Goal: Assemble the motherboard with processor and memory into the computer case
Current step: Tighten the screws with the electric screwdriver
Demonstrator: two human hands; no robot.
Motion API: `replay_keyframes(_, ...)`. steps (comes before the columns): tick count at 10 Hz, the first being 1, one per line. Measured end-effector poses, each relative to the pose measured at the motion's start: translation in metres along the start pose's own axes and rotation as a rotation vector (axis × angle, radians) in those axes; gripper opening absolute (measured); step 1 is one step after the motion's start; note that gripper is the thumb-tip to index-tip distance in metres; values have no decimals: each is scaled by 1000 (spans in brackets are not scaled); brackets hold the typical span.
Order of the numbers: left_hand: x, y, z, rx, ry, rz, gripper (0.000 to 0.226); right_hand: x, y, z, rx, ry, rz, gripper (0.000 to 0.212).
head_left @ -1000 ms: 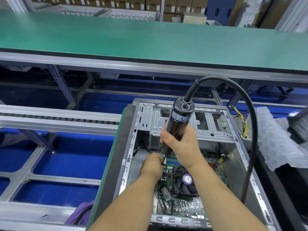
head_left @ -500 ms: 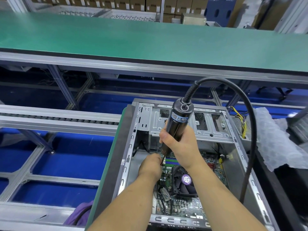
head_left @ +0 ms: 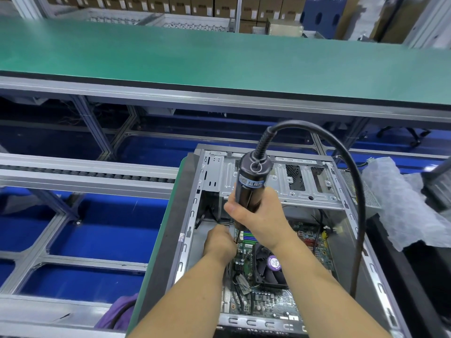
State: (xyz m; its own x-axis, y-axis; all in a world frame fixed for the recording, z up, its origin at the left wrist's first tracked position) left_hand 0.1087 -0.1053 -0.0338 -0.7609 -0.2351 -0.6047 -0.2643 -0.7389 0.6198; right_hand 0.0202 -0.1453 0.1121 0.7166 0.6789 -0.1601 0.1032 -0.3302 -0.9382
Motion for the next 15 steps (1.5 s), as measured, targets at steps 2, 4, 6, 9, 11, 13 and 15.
replay_keyframes(2,0,-4,-3,-69,51,-1,22,-8,-1,-1,-2,88,-14,65)
replay_keyframes(4,1,-3,-4,-53,29,-55,17,-10,-3,1,3,99,-30,65)
replay_keyframes(6,0,-3,-1,-50,42,-94,27,-6,-4,0,6,53,-16,70)
replay_keyframes(9,-1,0,-1,-54,16,-101,10,-7,-4,0,20,62,6,60)
replay_keyframes(11,-1,0,1,-72,11,-89,6,-8,-3,0,30,60,1,63)
replay_keyframes(13,-2,-1,0,-98,18,-64,6,-10,-2,-1,28,84,-10,67)
replay_keyframes(15,-3,-1,2,-96,23,-106,11,-5,-2,2,15,53,7,65)
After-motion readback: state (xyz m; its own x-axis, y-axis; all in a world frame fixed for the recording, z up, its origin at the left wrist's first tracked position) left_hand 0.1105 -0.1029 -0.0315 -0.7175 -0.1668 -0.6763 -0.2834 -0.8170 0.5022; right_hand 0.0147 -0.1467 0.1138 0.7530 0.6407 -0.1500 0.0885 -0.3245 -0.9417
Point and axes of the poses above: each hand's wrist, its own z-axis away from the middle knuckle, its own x-axis out of the palm, y = z × x, the point moved 3 cm from there along -z, towards the middle knuckle, and after that the axes turned 7 degrees about -x, right-handed, at the moved point
